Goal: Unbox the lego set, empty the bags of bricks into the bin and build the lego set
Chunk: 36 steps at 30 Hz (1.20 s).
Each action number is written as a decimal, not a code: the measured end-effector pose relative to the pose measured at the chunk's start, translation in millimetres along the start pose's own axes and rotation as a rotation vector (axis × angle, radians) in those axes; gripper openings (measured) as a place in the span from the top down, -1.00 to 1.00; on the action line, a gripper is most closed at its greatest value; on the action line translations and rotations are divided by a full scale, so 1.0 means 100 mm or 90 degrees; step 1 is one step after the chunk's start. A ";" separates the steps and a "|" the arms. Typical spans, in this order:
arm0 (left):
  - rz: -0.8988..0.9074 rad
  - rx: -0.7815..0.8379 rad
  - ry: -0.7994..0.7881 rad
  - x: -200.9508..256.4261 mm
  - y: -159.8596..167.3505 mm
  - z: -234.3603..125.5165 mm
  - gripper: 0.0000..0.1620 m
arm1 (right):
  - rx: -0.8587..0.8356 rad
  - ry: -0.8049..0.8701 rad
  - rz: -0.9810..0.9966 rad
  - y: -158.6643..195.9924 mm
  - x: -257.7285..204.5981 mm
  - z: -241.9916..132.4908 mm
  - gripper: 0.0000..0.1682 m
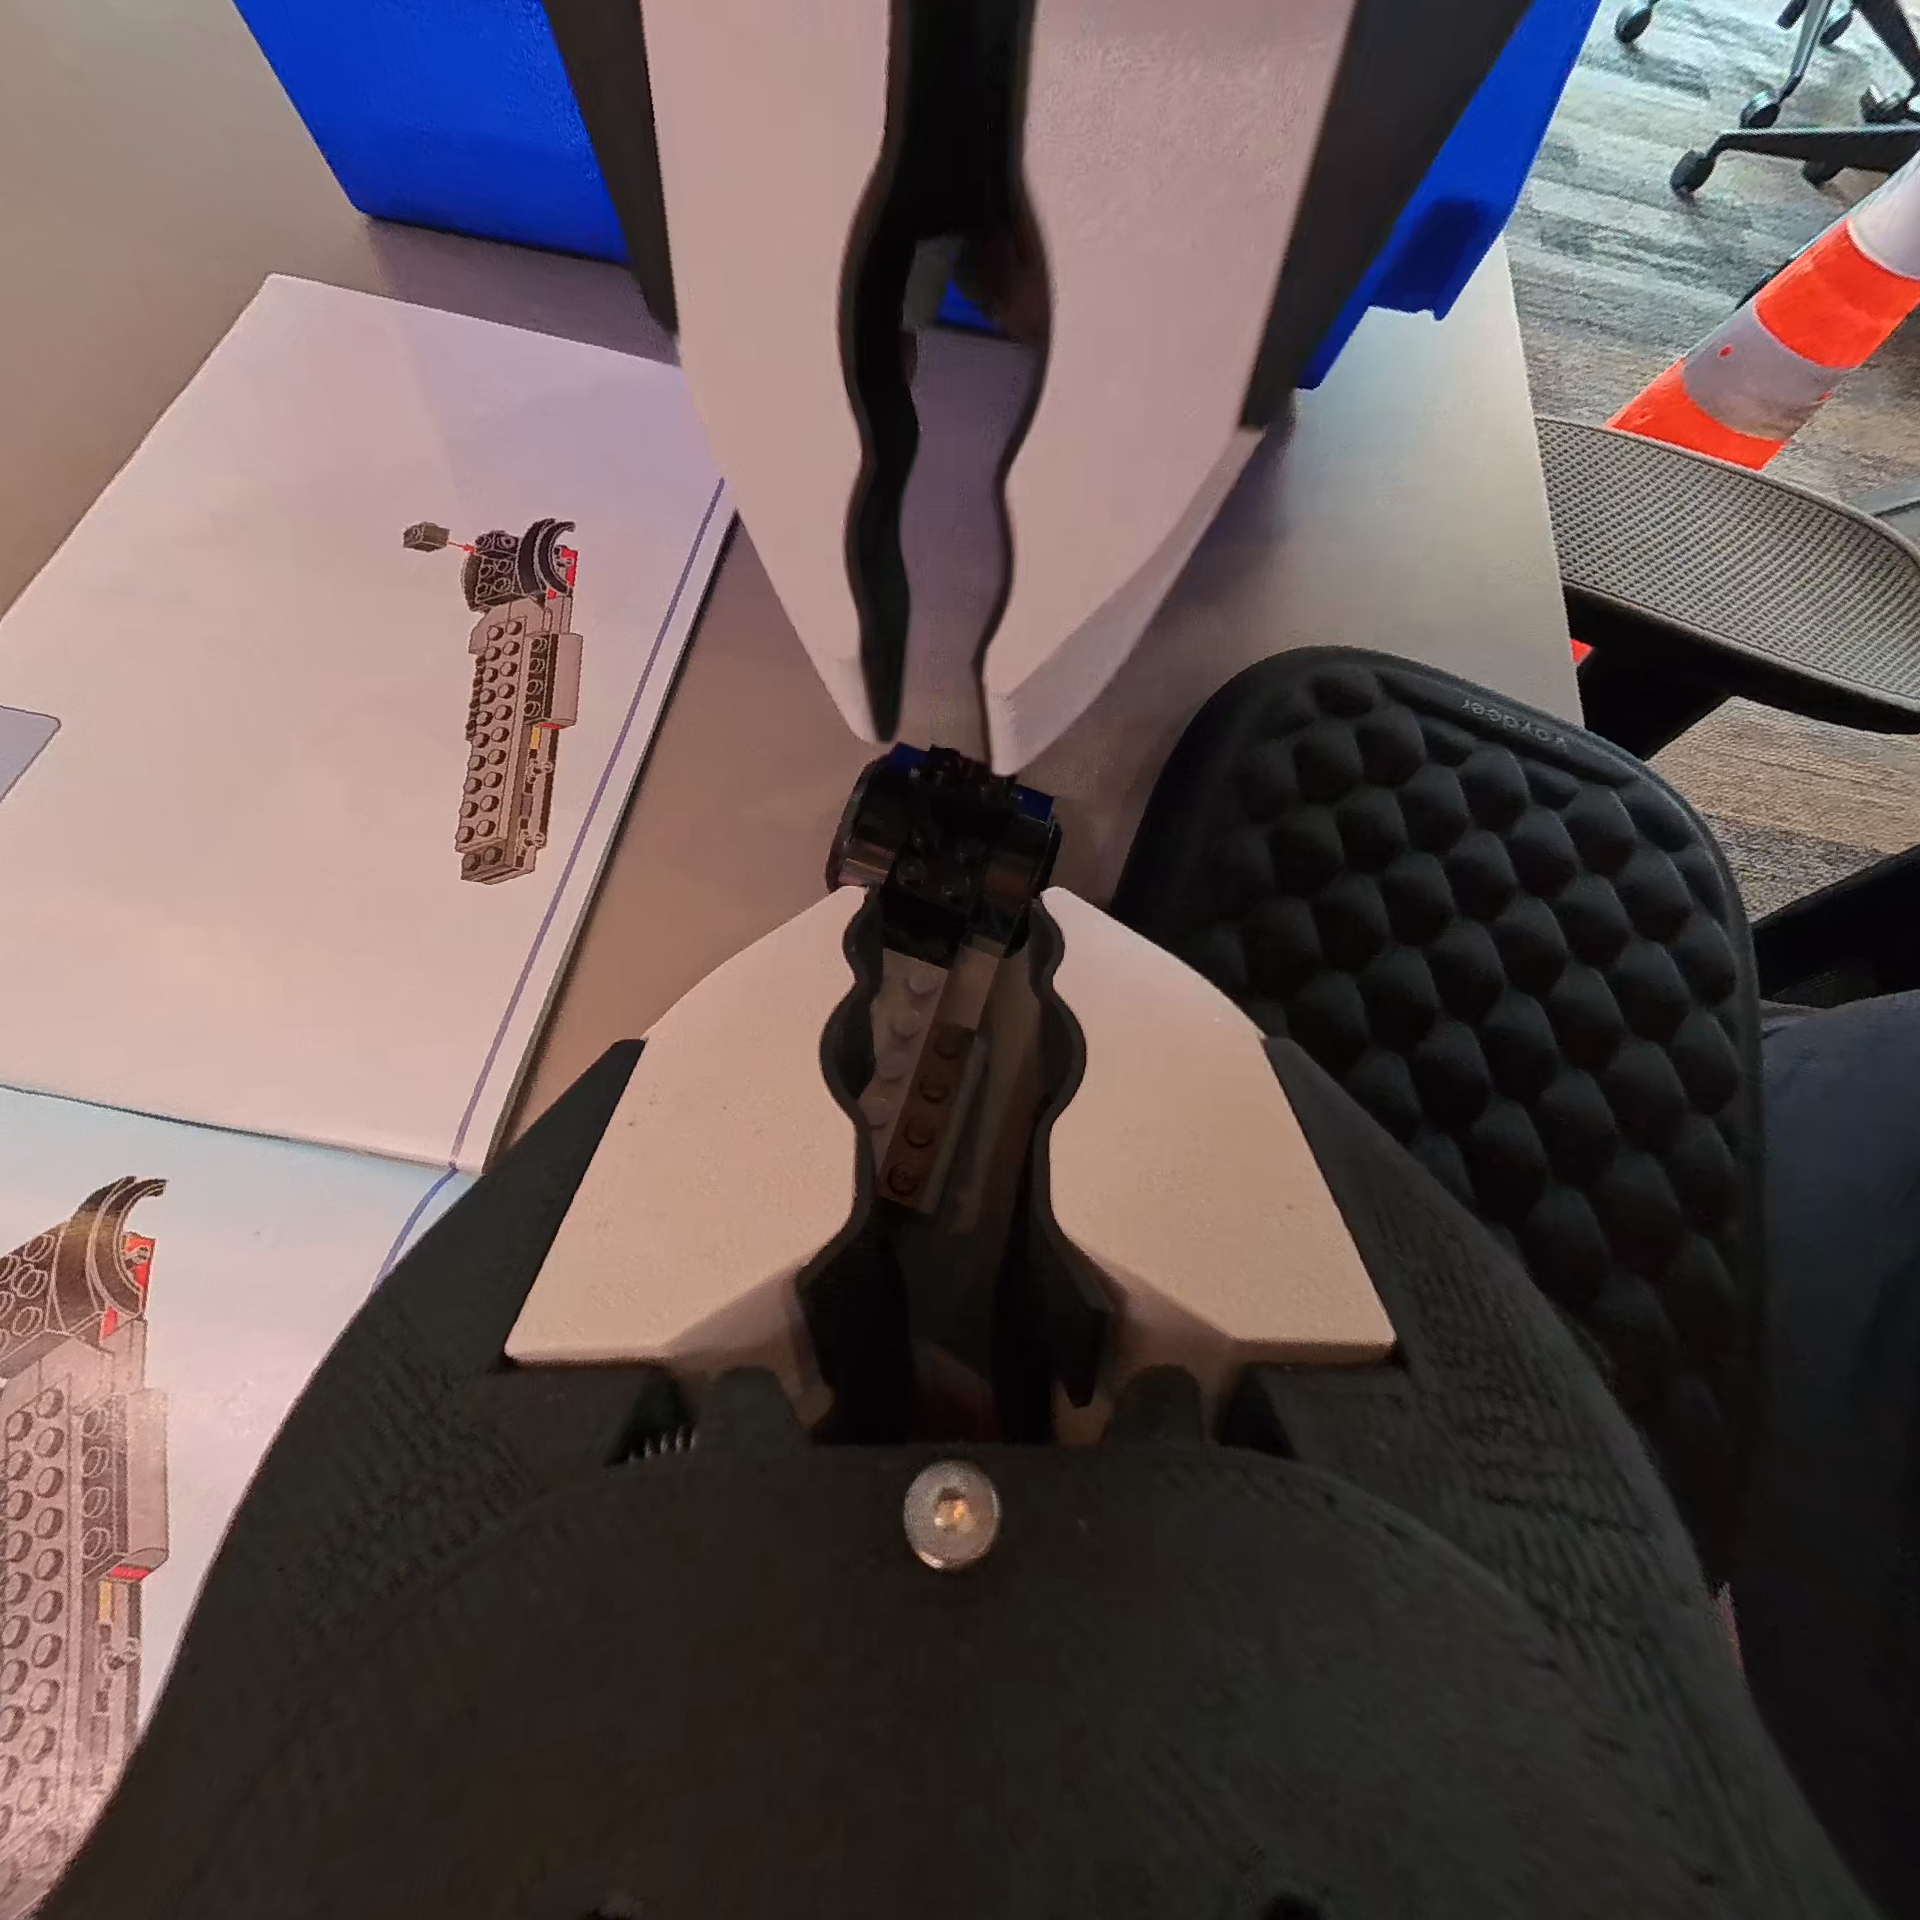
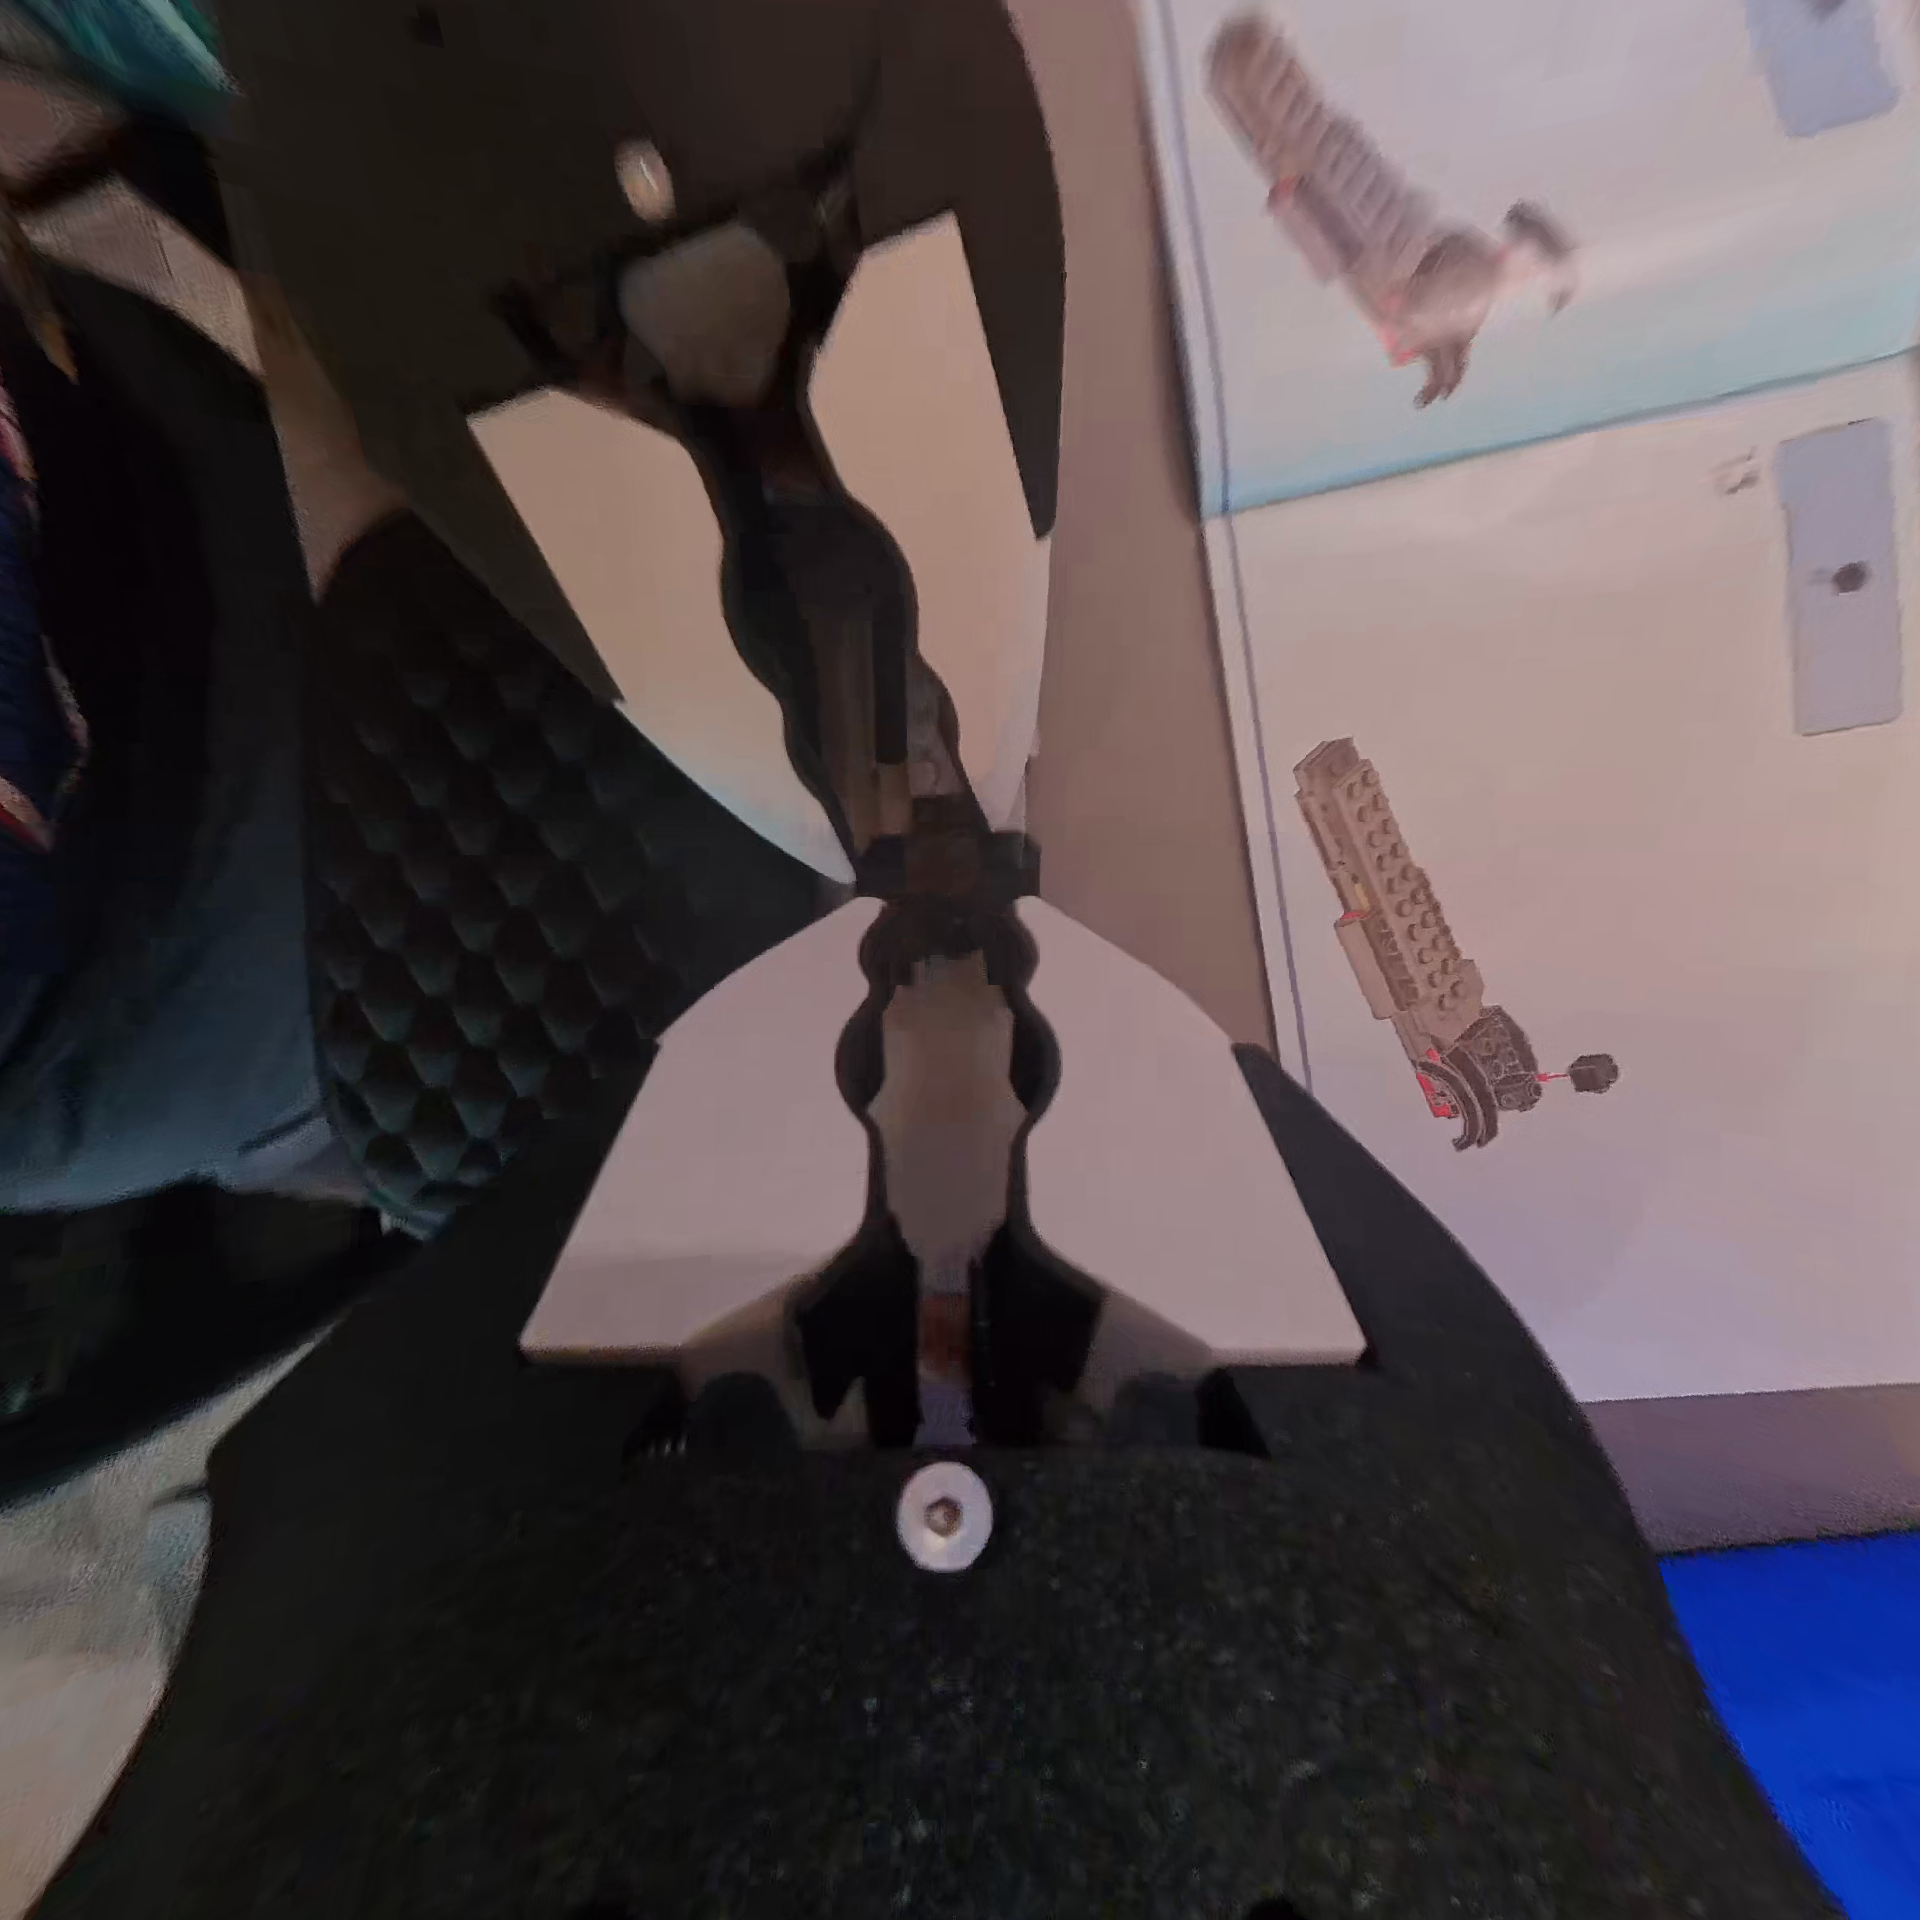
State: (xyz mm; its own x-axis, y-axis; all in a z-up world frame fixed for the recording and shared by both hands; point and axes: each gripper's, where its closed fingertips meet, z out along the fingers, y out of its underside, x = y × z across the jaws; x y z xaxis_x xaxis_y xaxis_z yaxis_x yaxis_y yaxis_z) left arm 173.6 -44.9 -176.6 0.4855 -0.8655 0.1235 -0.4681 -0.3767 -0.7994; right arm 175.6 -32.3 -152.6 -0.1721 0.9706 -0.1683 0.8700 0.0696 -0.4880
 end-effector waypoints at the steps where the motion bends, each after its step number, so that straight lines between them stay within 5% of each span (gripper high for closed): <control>1: -0.001 0.000 0.000 0.00 0.00 0.00 0.67 | 0.038 0.014 -0.002 -0.05 -0.01 -0.03 0.75; 5: -0.002 0.000 -0.004 0.00 -0.01 0.00 0.67 | 0.091 0.093 -0.046 -0.05 -0.09 0.01 0.95; 16: -0.013 0.003 -0.003 -0.01 -0.02 0.01 0.67 | 0.109 0.146 0.030 0.11 0.02 0.05 0.99; 22: -0.020 0.023 0.005 0.00 -0.06 -0.01 0.67 | 0.178 0.130 0.037 -0.06 -0.05 -0.02 0.70; 26: -0.029 0.028 0.014 0.01 -0.08 -0.03 0.68 | 0.108 0.168 0.009 0.04 -0.04 0.12 0.56; 30: -0.026 0.038 0.008 0.01 -0.13 -0.16 0.67 | 0.122 0.193 0.000 0.06 0.00 0.14 0.80; 36: -0.015 0.038 -0.040 -0.11 -0.12 -0.53 0.64 | 0.092 0.184 -0.067 0.11 -0.01 0.13 0.80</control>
State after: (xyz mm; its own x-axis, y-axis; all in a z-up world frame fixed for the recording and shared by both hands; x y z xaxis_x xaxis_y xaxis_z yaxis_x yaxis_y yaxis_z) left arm 134.4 -48.2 -137.0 0.5420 -0.8334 0.1077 -0.4116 -0.3750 -0.8306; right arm 179.2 -35.5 -168.8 -0.1008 0.9865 0.1292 0.7764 0.1592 -0.6098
